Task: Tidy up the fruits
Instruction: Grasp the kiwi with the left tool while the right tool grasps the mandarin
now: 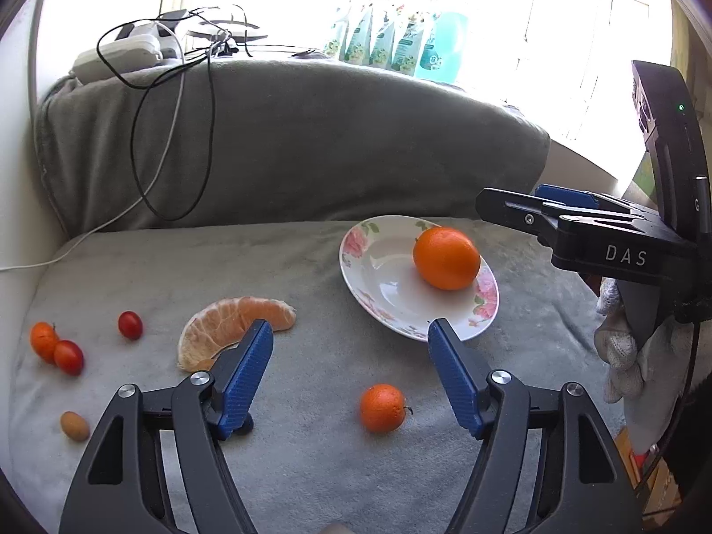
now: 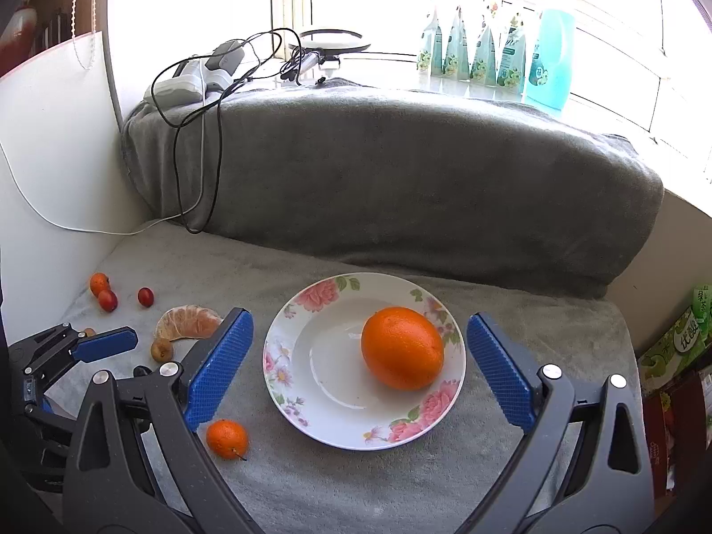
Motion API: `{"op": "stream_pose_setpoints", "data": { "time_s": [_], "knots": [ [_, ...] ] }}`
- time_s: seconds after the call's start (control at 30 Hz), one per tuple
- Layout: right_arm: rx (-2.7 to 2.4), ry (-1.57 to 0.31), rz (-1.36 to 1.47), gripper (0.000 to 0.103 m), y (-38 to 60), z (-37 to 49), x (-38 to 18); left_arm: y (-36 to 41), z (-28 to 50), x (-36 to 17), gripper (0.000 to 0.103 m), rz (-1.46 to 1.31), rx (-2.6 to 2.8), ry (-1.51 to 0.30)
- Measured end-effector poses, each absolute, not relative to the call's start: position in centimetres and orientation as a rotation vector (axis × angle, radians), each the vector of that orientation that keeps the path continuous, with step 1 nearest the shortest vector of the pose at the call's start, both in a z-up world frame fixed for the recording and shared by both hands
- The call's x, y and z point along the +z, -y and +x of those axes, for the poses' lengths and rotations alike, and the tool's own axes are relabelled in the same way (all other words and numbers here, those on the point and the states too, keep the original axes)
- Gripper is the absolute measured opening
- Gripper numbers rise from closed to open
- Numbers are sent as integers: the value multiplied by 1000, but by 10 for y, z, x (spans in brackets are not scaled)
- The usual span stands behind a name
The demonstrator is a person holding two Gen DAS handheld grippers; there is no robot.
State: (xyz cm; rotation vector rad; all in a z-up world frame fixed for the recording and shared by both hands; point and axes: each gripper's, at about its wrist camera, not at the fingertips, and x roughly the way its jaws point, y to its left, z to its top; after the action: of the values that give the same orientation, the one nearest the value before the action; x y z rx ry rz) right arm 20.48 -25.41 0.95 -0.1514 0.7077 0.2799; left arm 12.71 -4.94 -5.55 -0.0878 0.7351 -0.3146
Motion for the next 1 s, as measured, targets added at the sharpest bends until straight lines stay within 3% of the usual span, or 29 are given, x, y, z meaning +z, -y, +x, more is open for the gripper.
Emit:
{"op": "stream_pose_setpoints", "data": {
  "time_s": [0.5,1.0],
  "knots": [
    [410,-663,-129,99,241,178,8,-25,95,-64,73,-102,-130,-722],
    [557,-742,-163,99,208,158,-29,-90,64,-94,73,-187,13,-769]
  ]
}}
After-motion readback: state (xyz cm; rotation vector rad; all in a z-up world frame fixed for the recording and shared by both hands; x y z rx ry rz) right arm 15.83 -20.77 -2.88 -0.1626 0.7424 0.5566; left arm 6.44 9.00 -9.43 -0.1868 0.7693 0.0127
